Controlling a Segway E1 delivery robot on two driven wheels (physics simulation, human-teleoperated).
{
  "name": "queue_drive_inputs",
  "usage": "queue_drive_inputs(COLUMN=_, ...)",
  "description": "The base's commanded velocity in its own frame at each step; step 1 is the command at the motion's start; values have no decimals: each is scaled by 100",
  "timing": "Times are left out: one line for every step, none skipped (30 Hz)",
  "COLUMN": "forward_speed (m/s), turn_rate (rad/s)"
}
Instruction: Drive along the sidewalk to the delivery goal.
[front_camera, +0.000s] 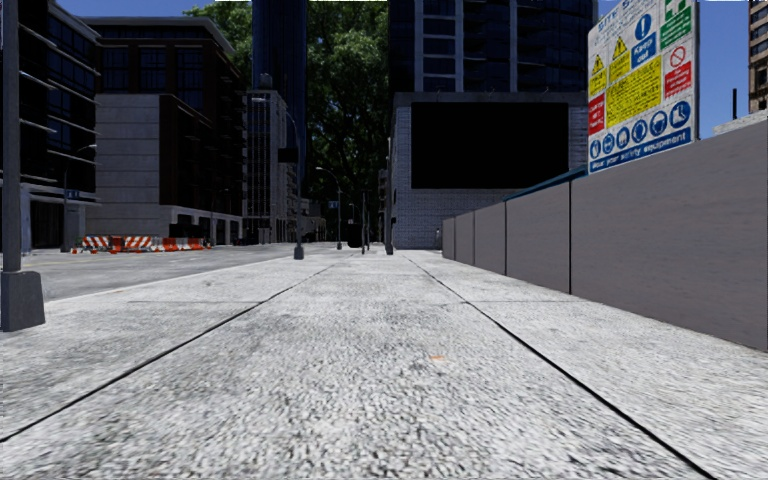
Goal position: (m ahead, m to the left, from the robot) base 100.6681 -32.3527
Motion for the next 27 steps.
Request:
queue_drive_inputs(forward_speed=199, turn_rate=0)
queue_drive_inputs(forward_speed=199, turn_rate=0)
queue_drive_inputs(forward_speed=199, turn_rate=0)
queue_drive_inputs(forward_speed=199, turn_rate=0)
queue_drive_inputs(forward_speed=199, turn_rate=0)
queue_drive_inputs(forward_speed=199, turn_rate=0)
queue_drive_inputs(forward_speed=199, turn_rate=0)
queue_drive_inputs(forward_speed=199, turn_rate=0)
queue_drive_inputs(forward_speed=199, turn_rate=0)
queue_drive_inputs(forward_speed=199, turn_rate=0)
queue_drive_inputs(forward_speed=199, turn_rate=0)
queue_drive_inputs(forward_speed=199, turn_rate=0)
queue_drive_inputs(forward_speed=199, turn_rate=0)
queue_drive_inputs(forward_speed=199, turn_rate=0)
queue_drive_inputs(forward_speed=199, turn_rate=0)
queue_drive_inputs(forward_speed=199, turn_rate=0)
queue_drive_inputs(forward_speed=199, turn_rate=0)
queue_drive_inputs(forward_speed=199, turn_rate=0)
queue_drive_inputs(forward_speed=200, turn_rate=0)
queue_drive_inputs(forward_speed=200, turn_rate=0)
queue_drive_inputs(forward_speed=200, turn_rate=0)
queue_drive_inputs(forward_speed=200, turn_rate=0)
queue_drive_inputs(forward_speed=200, turn_rate=0)
queue_drive_inputs(forward_speed=197, turn_rate=0)
queue_drive_inputs(forward_speed=197, turn_rate=0)
queue_drive_inputs(forward_speed=196, turn_rate=0)
queue_drive_inputs(forward_speed=196, turn_rate=0)
